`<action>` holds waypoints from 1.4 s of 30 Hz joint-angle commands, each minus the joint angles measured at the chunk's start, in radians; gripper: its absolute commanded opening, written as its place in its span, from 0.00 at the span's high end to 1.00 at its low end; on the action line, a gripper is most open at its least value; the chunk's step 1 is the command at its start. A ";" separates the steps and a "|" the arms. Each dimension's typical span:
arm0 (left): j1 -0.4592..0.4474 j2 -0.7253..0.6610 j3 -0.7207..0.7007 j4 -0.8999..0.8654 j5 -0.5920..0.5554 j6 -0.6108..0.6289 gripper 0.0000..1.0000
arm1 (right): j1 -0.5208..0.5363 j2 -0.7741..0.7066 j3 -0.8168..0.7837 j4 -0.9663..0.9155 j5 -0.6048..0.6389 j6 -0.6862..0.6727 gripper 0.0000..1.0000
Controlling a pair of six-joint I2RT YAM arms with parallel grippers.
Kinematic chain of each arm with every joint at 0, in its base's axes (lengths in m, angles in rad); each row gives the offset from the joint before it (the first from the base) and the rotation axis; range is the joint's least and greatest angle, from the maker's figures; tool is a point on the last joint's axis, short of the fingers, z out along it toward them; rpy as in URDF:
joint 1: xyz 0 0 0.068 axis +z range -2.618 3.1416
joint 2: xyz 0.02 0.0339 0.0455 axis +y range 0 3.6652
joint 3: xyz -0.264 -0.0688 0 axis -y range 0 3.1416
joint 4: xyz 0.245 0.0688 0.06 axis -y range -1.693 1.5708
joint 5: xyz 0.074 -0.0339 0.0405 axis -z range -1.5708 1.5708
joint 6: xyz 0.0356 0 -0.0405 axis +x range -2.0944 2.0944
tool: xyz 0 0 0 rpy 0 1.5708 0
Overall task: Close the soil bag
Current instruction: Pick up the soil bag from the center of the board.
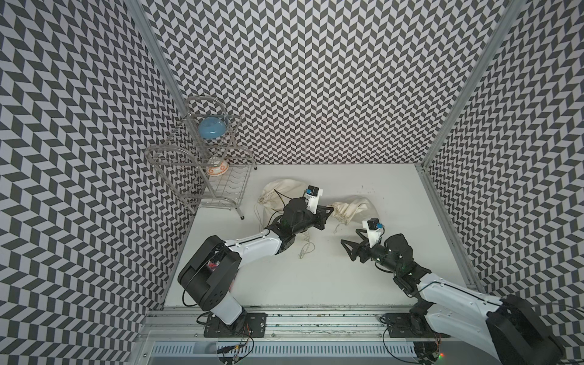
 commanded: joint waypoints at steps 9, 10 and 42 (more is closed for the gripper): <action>-0.001 -0.042 0.030 0.017 0.025 -0.053 1.00 | 0.050 0.412 0.037 0.599 0.069 0.021 0.17; -0.001 -0.044 0.031 0.019 0.027 -0.056 1.00 | 0.050 0.448 0.043 0.624 0.073 0.025 0.18; 0.186 -0.078 -0.011 -0.020 -0.151 -0.024 0.82 | 0.046 -0.049 0.321 -0.166 0.397 -0.158 1.00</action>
